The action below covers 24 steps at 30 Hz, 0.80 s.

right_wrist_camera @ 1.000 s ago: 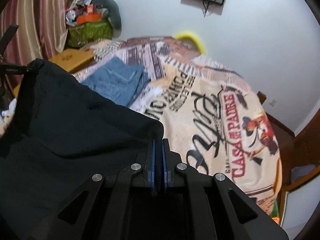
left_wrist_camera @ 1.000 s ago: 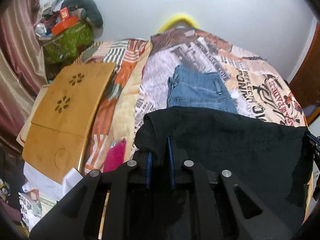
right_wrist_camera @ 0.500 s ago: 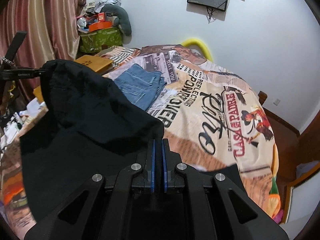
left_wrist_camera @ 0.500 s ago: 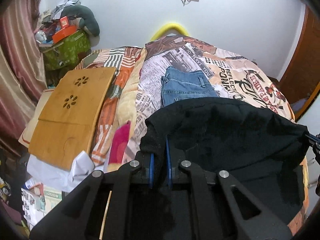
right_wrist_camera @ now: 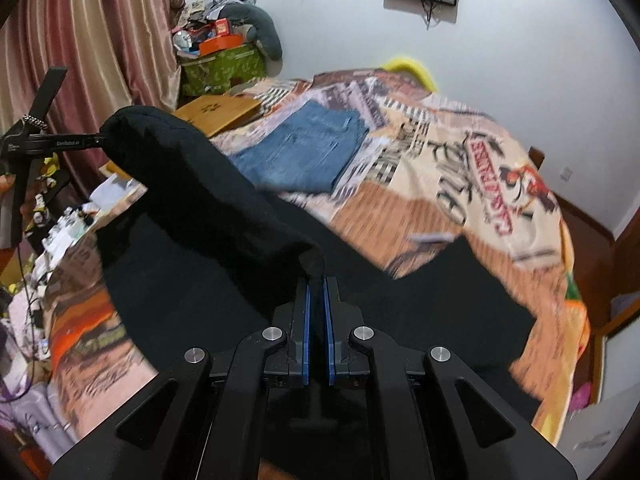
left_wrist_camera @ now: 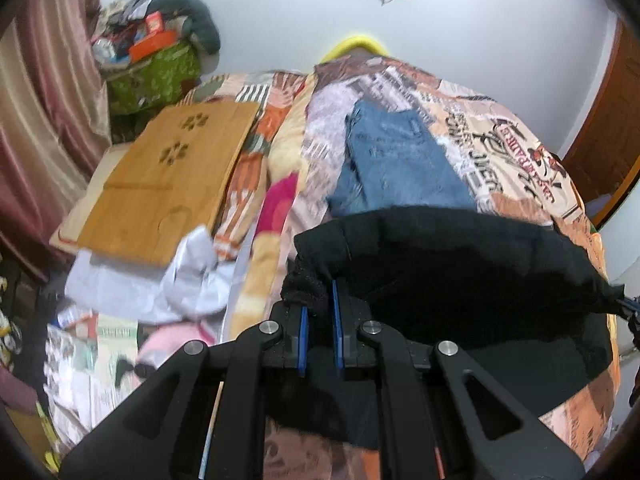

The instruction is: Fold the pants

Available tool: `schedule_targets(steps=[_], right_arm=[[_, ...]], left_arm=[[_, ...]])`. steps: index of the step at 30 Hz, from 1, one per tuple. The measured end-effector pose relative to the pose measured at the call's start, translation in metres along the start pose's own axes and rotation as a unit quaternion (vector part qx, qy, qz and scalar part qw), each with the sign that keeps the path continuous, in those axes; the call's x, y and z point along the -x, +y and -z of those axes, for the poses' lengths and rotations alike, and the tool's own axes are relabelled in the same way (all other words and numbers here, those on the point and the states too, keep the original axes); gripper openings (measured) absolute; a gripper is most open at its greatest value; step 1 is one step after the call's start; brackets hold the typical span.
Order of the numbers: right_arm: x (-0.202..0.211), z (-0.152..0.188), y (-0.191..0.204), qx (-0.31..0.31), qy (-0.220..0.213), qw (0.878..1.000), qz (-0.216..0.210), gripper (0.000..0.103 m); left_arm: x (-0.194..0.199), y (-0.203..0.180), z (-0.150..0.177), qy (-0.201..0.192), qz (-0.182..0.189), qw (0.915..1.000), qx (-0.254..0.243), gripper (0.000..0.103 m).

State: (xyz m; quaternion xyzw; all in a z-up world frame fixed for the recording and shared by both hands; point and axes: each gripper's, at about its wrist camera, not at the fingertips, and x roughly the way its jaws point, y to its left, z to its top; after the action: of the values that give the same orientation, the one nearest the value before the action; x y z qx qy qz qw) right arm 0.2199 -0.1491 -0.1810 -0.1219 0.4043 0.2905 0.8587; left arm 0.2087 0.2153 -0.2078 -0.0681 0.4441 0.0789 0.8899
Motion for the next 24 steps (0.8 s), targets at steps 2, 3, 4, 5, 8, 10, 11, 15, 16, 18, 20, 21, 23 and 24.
schedule_targets(steps=[2,3,4,5,8,10,11,15,16,18,20,21,23,24], right_arm=[[-0.004,0.012,0.005,-0.005,0.009,1.0,-0.003,0.005],[-0.006,0.018,0.006,-0.012,0.014,1.0,-0.007,0.005],[-0.007,0.024,0.008,-0.018,0.017,1.0,-0.009,0.005],[-0.009,0.031,0.01,-0.025,0.023,0.999,-0.013,0.005],[-0.016,0.048,0.016,-0.036,0.041,0.998,-0.014,0.005],[-0.02,0.057,0.019,-0.037,0.053,0.998,-0.011,0.006],[-0.02,0.06,0.02,-0.036,0.053,0.998,-0.009,0.007],[-0.012,0.06,0.022,-0.035,0.059,0.998,-0.003,0.011],[-0.01,0.059,0.021,-0.038,0.063,0.997,-0.005,0.016],[-0.007,0.058,0.017,-0.052,0.078,0.996,-0.005,0.028],[0.001,0.057,0.012,-0.061,0.075,0.995,-0.003,0.033],[0.005,0.058,0.009,-0.063,0.07,0.996,-0.001,0.034],[0.015,0.057,0.002,-0.068,0.061,0.996,0.009,0.036],[0.019,0.055,-0.001,-0.07,0.056,0.996,0.014,0.038]], left_arm=[[-0.003,0.008,0.019,0.009,-0.011,0.9998,0.011,0.008],[-0.005,0.012,0.028,0.015,-0.019,0.9996,0.015,0.005],[-0.007,0.015,0.035,0.02,-0.02,0.9994,0.02,0.005],[-0.01,0.02,0.044,0.028,-0.017,0.9991,0.027,0.005],[-0.02,0.032,0.068,0.056,-0.024,0.9973,0.042,0.005],[-0.025,0.034,0.08,0.069,-0.031,0.9961,0.045,0.005],[-0.025,0.036,0.084,0.073,-0.03,0.9957,0.048,0.005],[-0.023,0.028,0.083,0.073,-0.034,0.996,0.039,0.005],[-0.022,0.026,0.082,0.071,-0.034,0.9963,0.035,0.005],[-0.02,0.019,0.076,0.069,-0.028,0.9968,0.028,0.006],[-0.019,0.01,0.069,0.069,-0.016,0.9972,0.025,0.009],[-0.02,0.004,0.064,0.073,-0.009,0.9971,0.022,0.014],[-0.022,-0.007,0.058,0.077,-0.004,0.9969,0.015,0.026],[-0.021,-0.016,0.052,0.074,-0.003,0.9972,0.009,0.036]])
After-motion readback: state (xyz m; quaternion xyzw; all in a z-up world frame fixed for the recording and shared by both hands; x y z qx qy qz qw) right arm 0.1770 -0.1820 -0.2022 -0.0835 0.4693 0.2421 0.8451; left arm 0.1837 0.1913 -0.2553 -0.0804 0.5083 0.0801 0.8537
